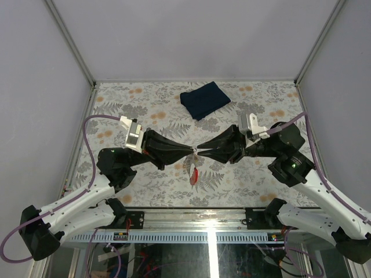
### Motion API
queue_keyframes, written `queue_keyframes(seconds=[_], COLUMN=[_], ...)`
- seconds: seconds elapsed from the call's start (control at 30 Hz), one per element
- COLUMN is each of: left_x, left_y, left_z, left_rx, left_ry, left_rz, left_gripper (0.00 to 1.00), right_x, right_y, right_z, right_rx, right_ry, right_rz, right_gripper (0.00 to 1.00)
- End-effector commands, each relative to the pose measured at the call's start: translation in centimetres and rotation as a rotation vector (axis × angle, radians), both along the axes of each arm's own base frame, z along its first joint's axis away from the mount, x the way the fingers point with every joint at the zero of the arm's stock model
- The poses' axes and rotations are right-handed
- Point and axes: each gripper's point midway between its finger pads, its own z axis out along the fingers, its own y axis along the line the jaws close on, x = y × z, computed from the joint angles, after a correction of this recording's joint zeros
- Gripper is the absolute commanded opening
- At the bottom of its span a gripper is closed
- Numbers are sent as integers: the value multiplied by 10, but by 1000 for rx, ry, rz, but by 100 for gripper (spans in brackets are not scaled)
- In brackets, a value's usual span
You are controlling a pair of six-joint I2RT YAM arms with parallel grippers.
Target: Put the keys on the keyring
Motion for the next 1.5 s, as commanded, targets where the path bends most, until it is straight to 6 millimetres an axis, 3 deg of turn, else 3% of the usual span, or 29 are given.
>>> queue_keyframes(seconds=[0.0, 0.67, 1.27, 1.33, 1.47], left_x=[-10, -13, -16, -15, -12], left_y=[12, 12, 11, 10, 12], left_z=[26, 30, 31, 28, 27], left_rx=[-79, -79, -74, -51, -9], left_ry=[-76, -89, -91, -84, -96], left_rz=[5, -10, -27, -23, 22], left_gripper=[0, 0, 0, 5, 26], right_x=[-5, -1, -2, 2, 12], right_y=[3, 9, 9, 6, -3], right_z=[12, 4, 11, 10, 2], right_rx=[49, 42, 51, 27, -75], right_ry=[-23, 4, 16, 22, 21], right_rz=[38, 51, 53, 10, -85], right_gripper=[27, 23, 0, 0, 0])
